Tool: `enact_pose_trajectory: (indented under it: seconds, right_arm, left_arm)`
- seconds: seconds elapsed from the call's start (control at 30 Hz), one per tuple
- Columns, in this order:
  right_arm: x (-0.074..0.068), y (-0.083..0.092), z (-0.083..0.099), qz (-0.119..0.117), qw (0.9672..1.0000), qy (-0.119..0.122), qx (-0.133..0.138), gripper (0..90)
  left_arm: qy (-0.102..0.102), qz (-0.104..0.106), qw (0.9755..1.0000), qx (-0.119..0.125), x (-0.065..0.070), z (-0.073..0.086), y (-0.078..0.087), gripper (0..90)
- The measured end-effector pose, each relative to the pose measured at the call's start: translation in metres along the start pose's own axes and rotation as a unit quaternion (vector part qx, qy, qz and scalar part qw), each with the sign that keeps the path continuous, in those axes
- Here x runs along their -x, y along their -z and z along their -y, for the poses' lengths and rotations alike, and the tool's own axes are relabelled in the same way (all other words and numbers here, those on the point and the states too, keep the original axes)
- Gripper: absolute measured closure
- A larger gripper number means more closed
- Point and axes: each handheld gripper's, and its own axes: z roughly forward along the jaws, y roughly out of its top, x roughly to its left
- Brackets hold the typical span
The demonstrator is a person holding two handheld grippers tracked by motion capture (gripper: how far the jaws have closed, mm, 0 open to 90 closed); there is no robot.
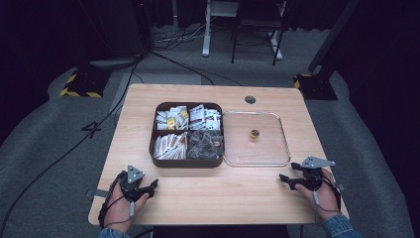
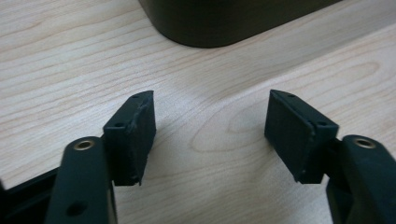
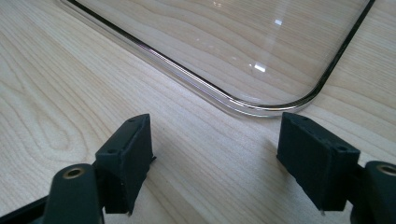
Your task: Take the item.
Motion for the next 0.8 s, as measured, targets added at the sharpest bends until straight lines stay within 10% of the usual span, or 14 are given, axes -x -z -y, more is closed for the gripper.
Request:
enact_pose_trajectory:
  seconds: [0.8]
  right_arm:
    - [0.0, 0.0, 0.0, 0.001, 1.0, 0.0, 0.001, 26.5]
  left_arm:
    - [0.0, 0.03, 0.9971, 0.07, 0.0, -0.073, 0.036, 41.1]
